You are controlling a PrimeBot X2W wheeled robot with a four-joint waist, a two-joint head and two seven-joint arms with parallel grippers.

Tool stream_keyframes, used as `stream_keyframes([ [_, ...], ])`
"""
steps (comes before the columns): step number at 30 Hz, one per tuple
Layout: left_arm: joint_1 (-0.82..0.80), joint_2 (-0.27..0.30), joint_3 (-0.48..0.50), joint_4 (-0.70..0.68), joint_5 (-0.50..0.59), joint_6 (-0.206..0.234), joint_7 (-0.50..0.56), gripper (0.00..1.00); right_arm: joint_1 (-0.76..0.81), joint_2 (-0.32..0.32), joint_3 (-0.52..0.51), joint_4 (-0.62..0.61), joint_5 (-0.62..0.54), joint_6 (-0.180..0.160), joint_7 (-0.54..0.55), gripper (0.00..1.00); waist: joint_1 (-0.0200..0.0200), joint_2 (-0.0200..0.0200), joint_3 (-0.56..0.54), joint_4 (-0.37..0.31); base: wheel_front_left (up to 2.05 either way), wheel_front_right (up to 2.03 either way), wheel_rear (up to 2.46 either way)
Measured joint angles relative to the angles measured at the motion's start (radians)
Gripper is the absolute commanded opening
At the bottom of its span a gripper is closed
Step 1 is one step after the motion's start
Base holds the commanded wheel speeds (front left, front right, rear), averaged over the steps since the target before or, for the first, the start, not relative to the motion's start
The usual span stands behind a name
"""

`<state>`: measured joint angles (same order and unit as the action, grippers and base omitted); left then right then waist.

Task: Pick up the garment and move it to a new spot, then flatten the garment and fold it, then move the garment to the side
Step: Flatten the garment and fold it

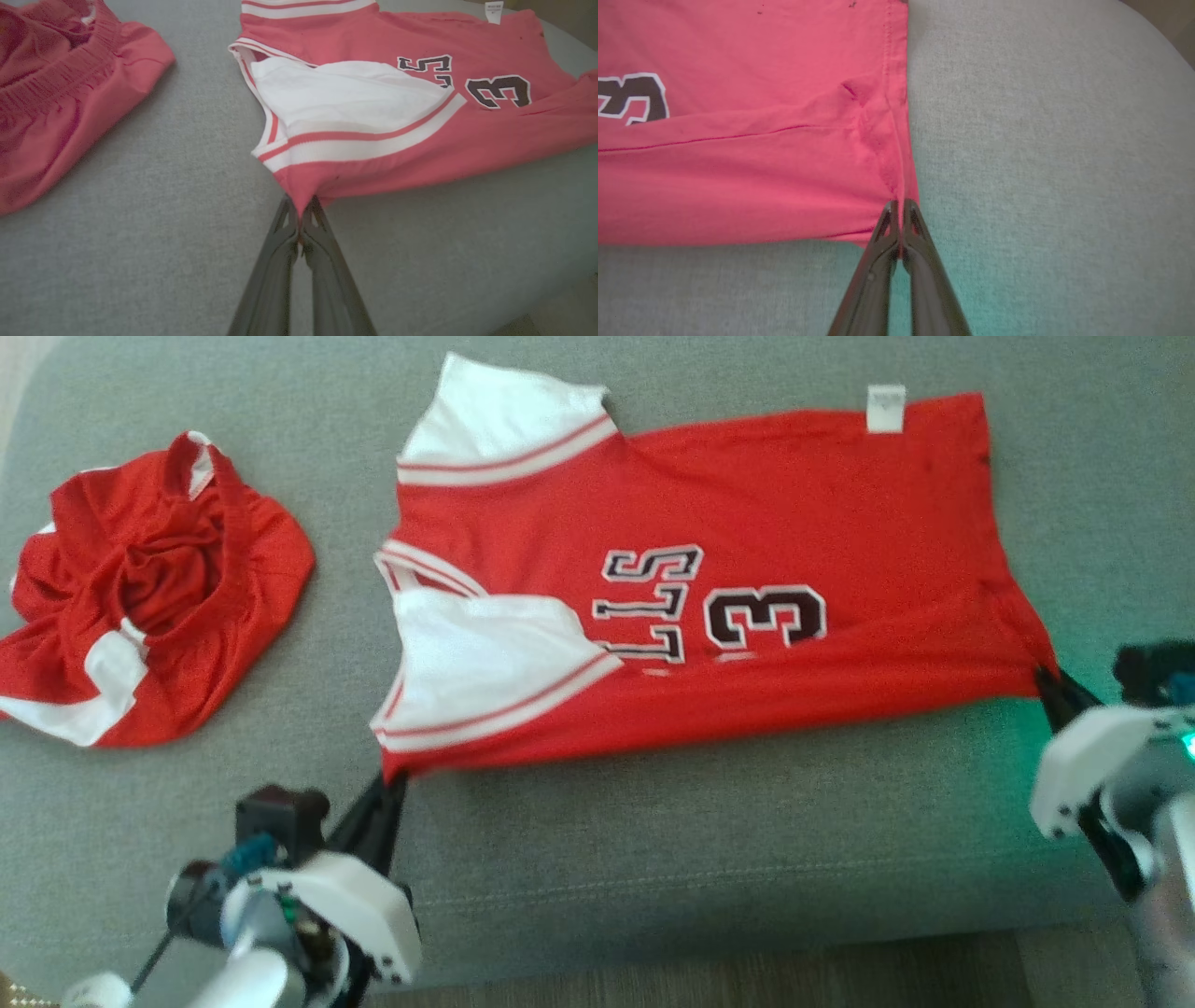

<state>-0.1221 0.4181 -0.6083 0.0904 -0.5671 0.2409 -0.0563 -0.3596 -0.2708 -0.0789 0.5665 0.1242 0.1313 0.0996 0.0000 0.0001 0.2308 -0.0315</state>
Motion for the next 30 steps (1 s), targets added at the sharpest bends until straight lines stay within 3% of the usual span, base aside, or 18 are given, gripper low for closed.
stream_keyframes([
  [5, 0.073, 0.032, -0.026, -0.109, -0.015, 0.029, 0.068, 0.0, 0.13, -0.054, 0.006, -0.146, 0.068, 0.0, 0.076, 0.0, 0.0, 0.0, -0.008, 0.009, 0.0, 0.0, 0.0],
  [9, 0.116, 0.035, -0.027, -0.129, -0.034, 0.048, 0.081, 0.0, 0.203, -0.054, -0.011, -0.231, 0.097, 0.0, 0.119, 0.0, 0.0, 0.0, -0.008, 0.009, 0.0, 0.0, 0.0],
  [10, 0.12, 0.035, -0.028, -0.128, -0.034, 0.051, 0.083, 0.47, 0.212, -0.051, -0.016, -0.244, 0.102, 0.0, 0.128, 1.0, 0.0, 0.0, -0.009, 0.008, 0.0, 0.0, 0.0],
  [11, 0.121, 0.038, -0.033, -0.126, -0.033, 0.051, 0.092, 1.0, 0.216, -0.049, -0.023, -0.257, 0.101, 0.0, 0.134, 1.0, 0.0, 0.0, -0.009, 0.008, 0.0, 0.0, 0.0],
  [19, 0.112, 0.078, -0.02, -0.189, -0.014, 0.076, 0.125, 1.0, 0.228, -0.01, -0.121, -0.409, 0.017, 0.0, 0.11, 1.0, 0.0, 0.0, -0.008, 0.0, 0.0, 0.0, 0.0],
  [23, -0.012, 0.096, 0.022, -0.247, 0.016, 0.078, 0.113, 1.0, 0.227, 0.047, -0.11, -0.477, -0.011, 0.0, 0.077, 1.0, 0.0, 0.0, 0.008, -0.001, 0.0, 0.0, 0.0],
  [27, -0.252, 0.107, 0.038, -0.232, 0.024, 0.002, 0.191, 1.0, 0.22, 0.081, -0.051, -0.504, -0.019, 0.0, 0.048, 1.0, 0.0, 0.0, 0.036, -0.005, 0.0, 0.0, 0.0],
  [30, -0.441, 0.105, 0.04, -0.145, 0.01, -0.075, 0.258, 1.0, 0.196, 0.086, -0.003, -0.508, -0.018, 0.0, 0.035, 1.0, 0.0, 0.0, 0.068, -0.014, 0.0, 0.0, 0.0],
])
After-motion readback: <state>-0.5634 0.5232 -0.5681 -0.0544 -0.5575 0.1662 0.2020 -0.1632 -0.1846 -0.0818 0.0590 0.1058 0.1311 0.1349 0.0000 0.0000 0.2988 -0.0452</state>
